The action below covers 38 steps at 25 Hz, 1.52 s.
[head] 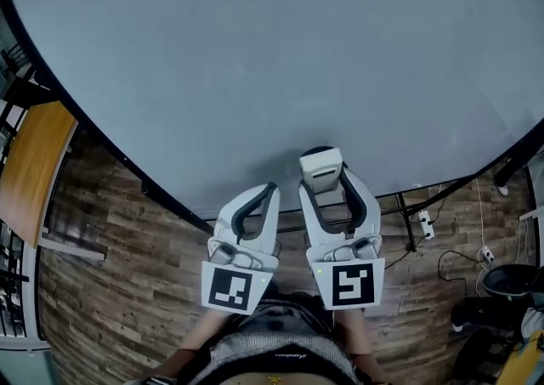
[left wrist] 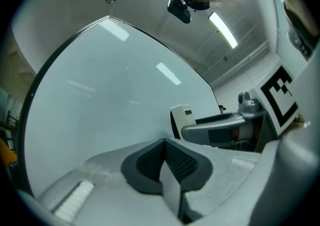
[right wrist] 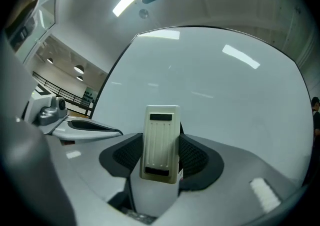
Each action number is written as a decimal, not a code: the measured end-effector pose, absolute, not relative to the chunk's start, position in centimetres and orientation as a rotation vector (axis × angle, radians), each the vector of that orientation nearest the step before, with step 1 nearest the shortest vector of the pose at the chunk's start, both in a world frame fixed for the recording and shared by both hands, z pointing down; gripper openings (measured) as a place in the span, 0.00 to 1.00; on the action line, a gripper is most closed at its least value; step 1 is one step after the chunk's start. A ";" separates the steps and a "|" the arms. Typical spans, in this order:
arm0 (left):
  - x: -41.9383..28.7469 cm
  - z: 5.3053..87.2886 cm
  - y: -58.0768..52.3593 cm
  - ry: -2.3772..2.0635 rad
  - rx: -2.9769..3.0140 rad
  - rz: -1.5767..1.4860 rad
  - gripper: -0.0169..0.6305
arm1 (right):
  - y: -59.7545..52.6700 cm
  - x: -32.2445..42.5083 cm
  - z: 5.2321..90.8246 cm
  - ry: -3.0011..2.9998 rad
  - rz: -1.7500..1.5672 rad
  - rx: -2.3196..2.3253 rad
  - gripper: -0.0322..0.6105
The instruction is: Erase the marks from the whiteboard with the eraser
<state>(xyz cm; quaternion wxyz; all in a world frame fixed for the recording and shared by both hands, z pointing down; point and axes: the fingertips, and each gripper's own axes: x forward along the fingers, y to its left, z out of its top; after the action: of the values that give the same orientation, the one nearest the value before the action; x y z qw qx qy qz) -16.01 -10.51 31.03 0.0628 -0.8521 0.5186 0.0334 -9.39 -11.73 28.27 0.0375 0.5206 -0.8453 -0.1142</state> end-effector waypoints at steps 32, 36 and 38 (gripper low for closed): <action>-18.5 30.2 -12.5 1.727 -2.461 0.107 0.03 | -13.6 -10.9 27.0 -2.578 -0.481 1.502 0.41; -18.2 29.9 -12.4 1.755 -2.431 0.140 0.03 | -13.6 -10.4 27.1 -2.586 -0.499 1.498 0.41; -17.5 29.6 -12.1 1.749 -2.423 0.147 0.03 | -13.5 -9.4 26.6 -2.581 -0.509 1.505 0.41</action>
<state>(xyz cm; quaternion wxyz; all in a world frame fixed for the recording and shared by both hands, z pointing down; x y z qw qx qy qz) -17.49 -12.07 29.60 0.0748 -0.8075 0.5831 0.0489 -9.41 -13.48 26.58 0.0552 0.4957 -0.8504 -0.1677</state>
